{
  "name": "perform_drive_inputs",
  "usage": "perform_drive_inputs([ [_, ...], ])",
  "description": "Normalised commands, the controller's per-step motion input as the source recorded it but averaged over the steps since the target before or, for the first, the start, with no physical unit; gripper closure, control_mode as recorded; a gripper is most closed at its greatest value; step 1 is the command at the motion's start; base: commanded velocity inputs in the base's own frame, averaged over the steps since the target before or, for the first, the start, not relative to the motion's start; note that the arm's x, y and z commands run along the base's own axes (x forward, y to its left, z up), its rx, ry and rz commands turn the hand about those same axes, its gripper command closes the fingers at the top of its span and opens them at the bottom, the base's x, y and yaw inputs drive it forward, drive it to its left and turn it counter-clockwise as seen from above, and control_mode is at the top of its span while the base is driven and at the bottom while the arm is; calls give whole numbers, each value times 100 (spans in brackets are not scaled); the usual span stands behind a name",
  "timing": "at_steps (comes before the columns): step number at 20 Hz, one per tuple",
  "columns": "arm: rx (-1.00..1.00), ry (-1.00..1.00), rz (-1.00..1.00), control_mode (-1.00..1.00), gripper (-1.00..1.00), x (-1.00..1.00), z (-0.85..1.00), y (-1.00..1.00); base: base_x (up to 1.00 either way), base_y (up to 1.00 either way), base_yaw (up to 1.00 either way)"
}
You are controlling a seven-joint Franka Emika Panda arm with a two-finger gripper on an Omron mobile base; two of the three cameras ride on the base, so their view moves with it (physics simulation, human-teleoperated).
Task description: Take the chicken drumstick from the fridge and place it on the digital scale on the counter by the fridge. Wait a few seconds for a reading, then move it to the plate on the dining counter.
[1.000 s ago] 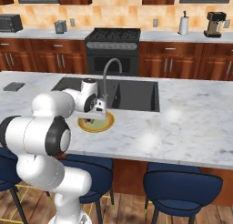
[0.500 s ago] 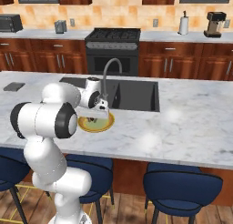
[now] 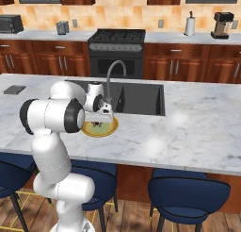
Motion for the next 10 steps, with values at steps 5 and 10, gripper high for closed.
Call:
perform_drive_inputs([
  [5, 0, 0, 0, -100, 100, 10, -44, 0, 0, 0, 0],
  [10, -1, 5, 0, -100, 100, 4, -21, 0, 0, 0, 0],
])
